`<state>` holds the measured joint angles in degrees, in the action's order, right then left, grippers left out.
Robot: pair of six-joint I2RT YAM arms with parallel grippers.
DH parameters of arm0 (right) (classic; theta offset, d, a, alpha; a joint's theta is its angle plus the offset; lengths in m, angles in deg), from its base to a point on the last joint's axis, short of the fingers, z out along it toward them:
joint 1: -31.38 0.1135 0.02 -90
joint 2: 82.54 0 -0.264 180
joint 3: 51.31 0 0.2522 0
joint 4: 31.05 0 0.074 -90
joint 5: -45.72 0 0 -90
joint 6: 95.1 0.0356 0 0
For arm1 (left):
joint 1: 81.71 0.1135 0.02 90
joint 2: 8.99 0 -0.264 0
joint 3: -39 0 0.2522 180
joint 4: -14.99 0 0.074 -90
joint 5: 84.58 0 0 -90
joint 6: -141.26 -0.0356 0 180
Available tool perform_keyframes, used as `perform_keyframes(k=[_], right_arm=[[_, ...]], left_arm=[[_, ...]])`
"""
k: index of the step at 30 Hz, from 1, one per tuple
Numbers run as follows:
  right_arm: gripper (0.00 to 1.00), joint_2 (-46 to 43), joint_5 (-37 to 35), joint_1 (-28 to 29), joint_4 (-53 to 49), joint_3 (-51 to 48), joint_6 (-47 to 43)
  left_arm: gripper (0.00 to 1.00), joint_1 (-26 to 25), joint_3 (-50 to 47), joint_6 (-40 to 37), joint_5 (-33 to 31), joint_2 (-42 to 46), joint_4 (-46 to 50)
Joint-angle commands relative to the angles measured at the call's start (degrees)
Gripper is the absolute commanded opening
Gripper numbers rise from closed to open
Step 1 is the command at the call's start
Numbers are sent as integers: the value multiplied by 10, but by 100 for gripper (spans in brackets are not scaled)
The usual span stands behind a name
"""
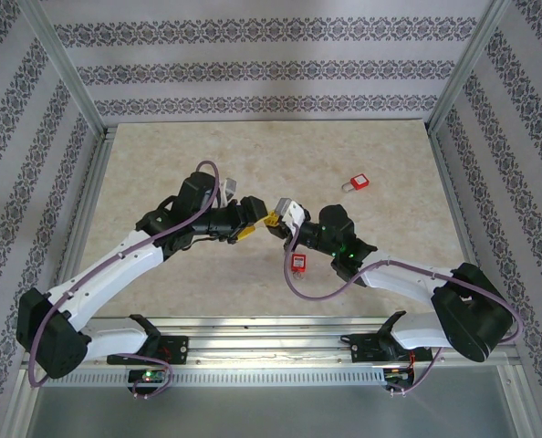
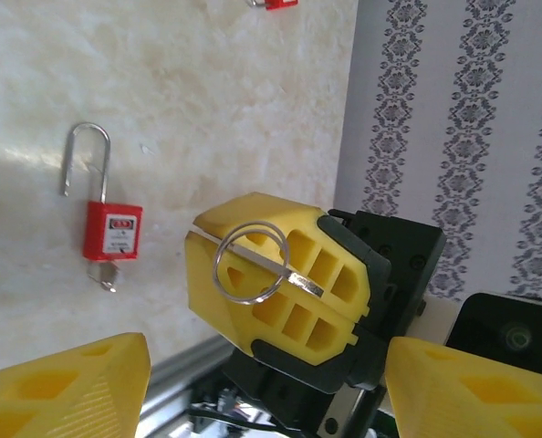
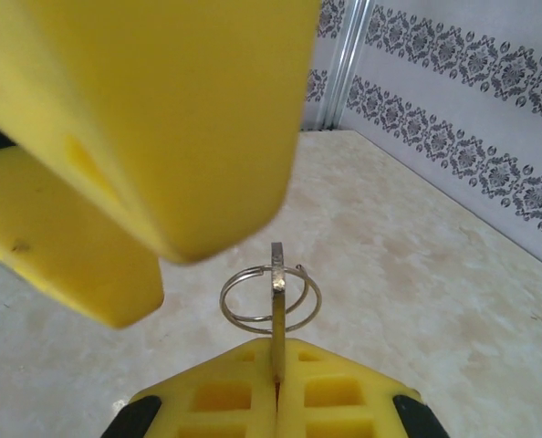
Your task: Unlock with the key
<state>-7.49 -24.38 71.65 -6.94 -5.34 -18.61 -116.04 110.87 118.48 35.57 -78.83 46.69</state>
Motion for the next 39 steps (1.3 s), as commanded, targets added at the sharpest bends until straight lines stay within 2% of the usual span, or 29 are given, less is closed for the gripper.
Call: perform_keyframes(k=[1,9,13,21,30,39], right_arm=[[0,6,-20,3,7,8,-42],[0,15,-51,7,8,19,-89],[0,14,-86,5,5,27,-144],[0,10,-140,8,-31,45,-308],[0,21,-216,16,-37,49,-491],[0,20,-225,18,-23,40,-513]], left_arm=[[67,8,-3,69,30,-2,-56],[60,19,8,81,26,-21,-61],[58,25,13,84,35,-44,-72],[53,55,0,112,49,-69,-126],[48,58,-8,149,65,-88,-189],[44,56,-51,180,71,-85,-236]])
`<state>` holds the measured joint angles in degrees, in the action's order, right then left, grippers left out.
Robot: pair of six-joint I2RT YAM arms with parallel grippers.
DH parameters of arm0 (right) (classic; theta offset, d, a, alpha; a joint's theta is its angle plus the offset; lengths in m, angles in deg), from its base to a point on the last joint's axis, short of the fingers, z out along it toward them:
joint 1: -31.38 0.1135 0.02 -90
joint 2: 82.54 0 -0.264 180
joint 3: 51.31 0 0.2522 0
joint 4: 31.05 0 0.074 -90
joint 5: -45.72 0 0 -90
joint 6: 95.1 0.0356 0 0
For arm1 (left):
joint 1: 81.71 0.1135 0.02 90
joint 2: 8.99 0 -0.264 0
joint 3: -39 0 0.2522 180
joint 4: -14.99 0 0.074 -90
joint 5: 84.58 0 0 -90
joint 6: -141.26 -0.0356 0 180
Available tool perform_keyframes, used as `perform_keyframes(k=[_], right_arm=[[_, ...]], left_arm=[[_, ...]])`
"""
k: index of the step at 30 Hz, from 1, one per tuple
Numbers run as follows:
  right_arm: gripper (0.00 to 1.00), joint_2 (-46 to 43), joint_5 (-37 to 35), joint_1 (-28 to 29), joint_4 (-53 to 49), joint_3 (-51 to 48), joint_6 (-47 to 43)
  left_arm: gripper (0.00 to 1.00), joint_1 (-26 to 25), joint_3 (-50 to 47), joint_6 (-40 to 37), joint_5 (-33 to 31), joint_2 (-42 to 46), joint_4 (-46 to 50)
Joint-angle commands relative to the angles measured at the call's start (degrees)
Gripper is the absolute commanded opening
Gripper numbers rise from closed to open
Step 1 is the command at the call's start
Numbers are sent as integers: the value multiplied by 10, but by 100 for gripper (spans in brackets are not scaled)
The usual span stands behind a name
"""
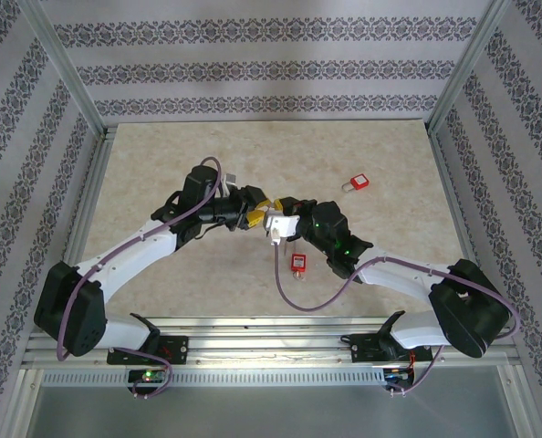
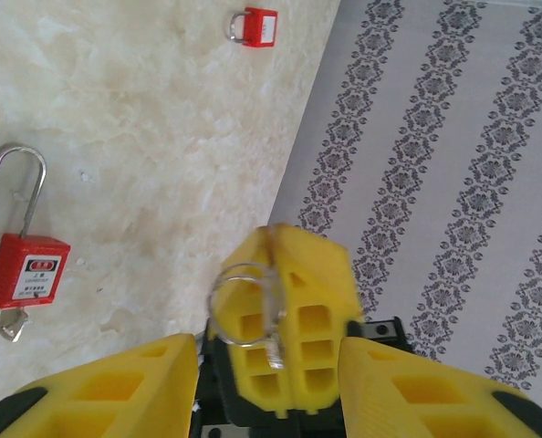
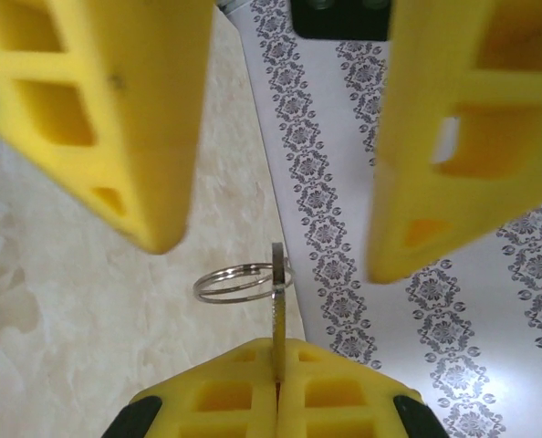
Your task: Unlock with the key
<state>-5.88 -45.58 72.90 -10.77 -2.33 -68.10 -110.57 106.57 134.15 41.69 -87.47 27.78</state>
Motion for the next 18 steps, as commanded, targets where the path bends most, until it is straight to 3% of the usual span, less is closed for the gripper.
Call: perform_keyframes(k=[1,11,18], right_arm=[[0,3,-11,7,12,10,-18],[0,13,-12,16,9,8,-23],[0,15,-13,24,9,-1,-17]], left_arm=[[44,0,-10,25,7,3,-47],[39,-19,-30,71,0,-4,-116],[31,-26,-30,78,-8,-15,-142]])
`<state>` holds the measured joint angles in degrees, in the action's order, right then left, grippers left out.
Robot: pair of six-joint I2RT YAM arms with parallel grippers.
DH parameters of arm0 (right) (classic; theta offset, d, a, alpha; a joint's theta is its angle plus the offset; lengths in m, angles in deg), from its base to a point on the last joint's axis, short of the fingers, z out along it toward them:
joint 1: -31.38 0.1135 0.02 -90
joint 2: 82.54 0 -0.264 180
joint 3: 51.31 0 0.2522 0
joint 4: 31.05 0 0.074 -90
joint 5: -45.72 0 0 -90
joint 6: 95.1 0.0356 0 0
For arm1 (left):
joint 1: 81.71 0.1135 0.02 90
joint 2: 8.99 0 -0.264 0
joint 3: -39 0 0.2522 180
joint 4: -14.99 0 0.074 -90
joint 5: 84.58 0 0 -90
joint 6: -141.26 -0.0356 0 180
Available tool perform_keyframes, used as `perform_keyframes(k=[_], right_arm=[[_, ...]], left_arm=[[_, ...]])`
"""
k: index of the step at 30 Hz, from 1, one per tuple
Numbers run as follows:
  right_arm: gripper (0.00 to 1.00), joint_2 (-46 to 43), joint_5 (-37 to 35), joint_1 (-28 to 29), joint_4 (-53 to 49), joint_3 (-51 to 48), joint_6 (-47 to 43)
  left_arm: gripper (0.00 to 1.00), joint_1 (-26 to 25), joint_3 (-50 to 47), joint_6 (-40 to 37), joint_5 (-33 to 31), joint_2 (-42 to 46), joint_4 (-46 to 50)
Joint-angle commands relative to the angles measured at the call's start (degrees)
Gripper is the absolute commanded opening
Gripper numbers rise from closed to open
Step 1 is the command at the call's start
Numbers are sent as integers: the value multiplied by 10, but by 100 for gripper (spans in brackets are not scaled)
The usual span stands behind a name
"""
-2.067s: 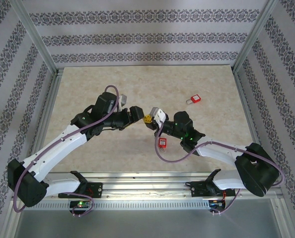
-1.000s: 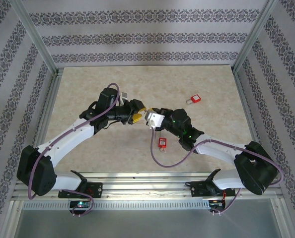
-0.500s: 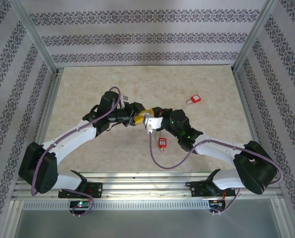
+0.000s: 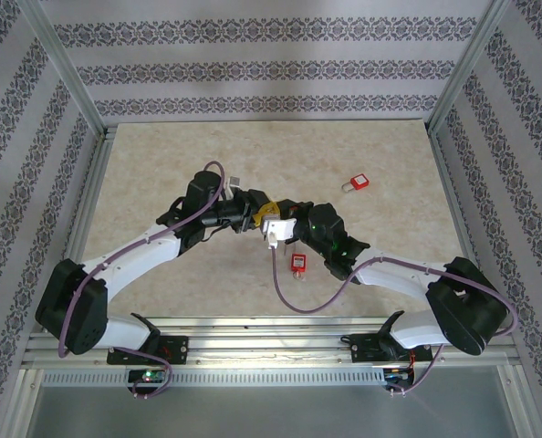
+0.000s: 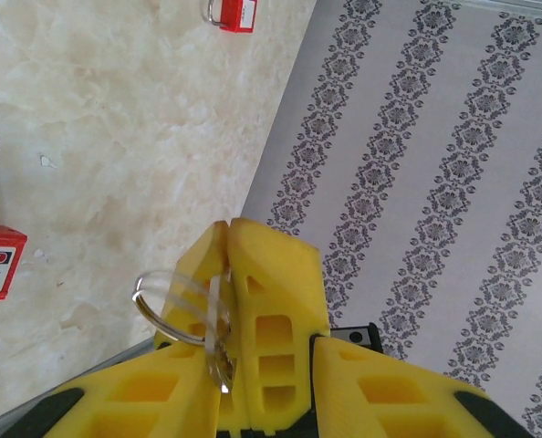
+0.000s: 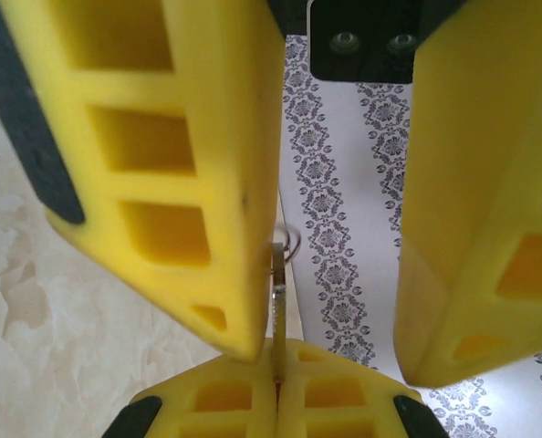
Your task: Unlock with the key
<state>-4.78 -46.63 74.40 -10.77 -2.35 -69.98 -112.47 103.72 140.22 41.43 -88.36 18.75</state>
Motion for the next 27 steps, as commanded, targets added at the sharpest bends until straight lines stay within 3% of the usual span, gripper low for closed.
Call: perform_keyframes(k=[1,8,13,19,21,25,27], right_arm=[[0,5,-3,9,9,0,3],[0,5,-2,12,11,-1,4],[0,6,0,15,10,-2,11],[0,5,11,15,8,-6,30],[12,0,18,15,2,-6,43],[21,-7,31,14,-21,0,71],[30,-13,38,14,-28,0,86]], left_arm=[[30,-8,-3,19,-4,-8,-58],[17,-9,-6,16,-6,-12,-53],[1,-9,-7,16,-5,-18,-57],[0,-8,-16,6,-7,-11,-55],[0,-7,-20,0,-8,-7,-53],[0,-2,-27,-22,-15,3,-37],[0,0,-29,-31,-19,9,-32]])
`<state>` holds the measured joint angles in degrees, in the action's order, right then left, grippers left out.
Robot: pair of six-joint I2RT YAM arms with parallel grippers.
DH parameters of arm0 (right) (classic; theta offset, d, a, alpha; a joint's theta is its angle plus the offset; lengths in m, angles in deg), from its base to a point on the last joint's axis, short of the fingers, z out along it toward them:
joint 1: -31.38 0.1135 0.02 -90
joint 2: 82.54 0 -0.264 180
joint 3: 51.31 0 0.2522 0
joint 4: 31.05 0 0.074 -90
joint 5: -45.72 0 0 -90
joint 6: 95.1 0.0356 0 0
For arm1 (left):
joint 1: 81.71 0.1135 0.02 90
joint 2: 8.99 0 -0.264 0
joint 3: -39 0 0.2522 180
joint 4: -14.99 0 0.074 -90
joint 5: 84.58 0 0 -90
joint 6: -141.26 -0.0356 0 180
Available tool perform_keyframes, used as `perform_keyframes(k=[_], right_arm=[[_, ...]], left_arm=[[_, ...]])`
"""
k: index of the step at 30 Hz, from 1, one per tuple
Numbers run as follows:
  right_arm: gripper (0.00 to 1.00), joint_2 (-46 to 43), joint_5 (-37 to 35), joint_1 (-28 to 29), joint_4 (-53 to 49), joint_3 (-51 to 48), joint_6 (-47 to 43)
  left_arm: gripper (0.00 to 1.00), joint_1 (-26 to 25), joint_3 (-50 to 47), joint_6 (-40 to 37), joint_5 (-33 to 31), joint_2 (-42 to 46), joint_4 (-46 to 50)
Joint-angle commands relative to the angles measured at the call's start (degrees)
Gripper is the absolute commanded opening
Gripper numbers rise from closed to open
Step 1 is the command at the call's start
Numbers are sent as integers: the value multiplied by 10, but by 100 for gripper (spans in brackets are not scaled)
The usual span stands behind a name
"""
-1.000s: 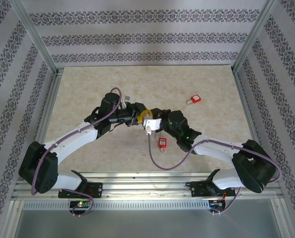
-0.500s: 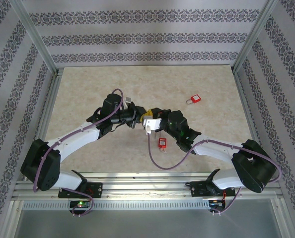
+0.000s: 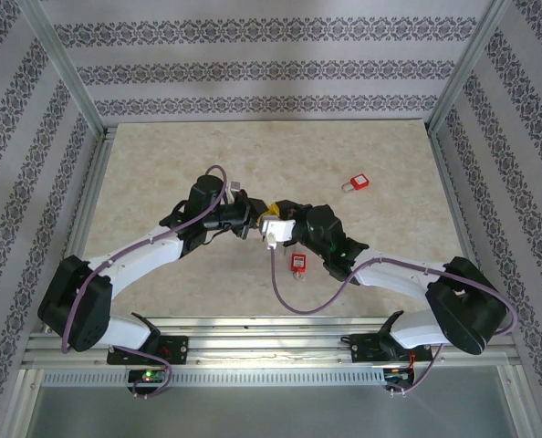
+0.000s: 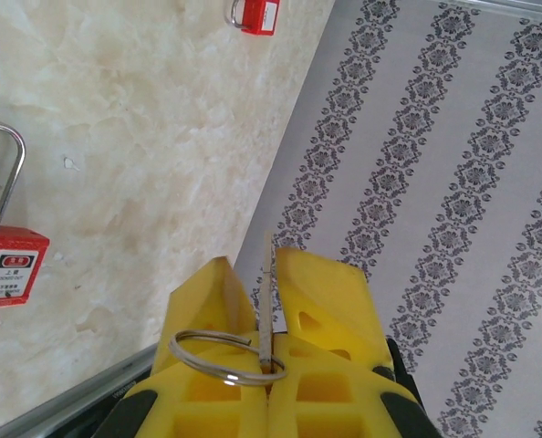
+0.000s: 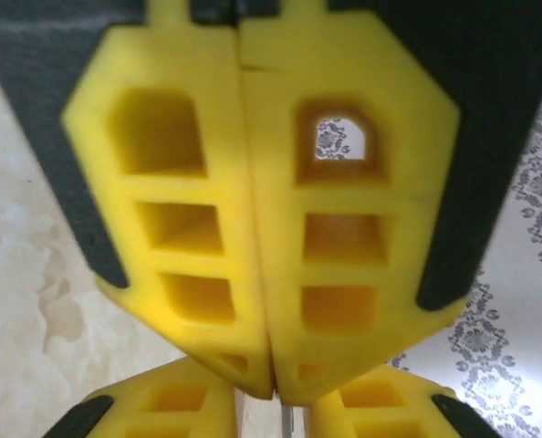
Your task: Unlock with the key
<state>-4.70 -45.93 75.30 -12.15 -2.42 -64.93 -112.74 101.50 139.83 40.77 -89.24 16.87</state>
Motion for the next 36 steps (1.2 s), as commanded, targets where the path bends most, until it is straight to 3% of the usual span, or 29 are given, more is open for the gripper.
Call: perform_keyframes(k=[1,12,16,27,32,36], right_arm=[[35,-16,34,6,-16,-1,43],[69,-49,67,0,-66,2,131],[77,-69,83,-10,-91,0,176],[84,-101,113,-58,-105,-5,263],[87,-113,107,-102,-94,5,380],[89,-141,114,-148,-119,23,507]], left_arm=[[0,3,-6,-35,-15,22,-7],[0,21,-31,-96,-56,72,34],[0,30,-43,-113,-63,85,41],[0,42,-59,-160,-67,100,43],[0,45,-60,-211,-46,109,37],[0,48,-62,-276,6,111,17]])
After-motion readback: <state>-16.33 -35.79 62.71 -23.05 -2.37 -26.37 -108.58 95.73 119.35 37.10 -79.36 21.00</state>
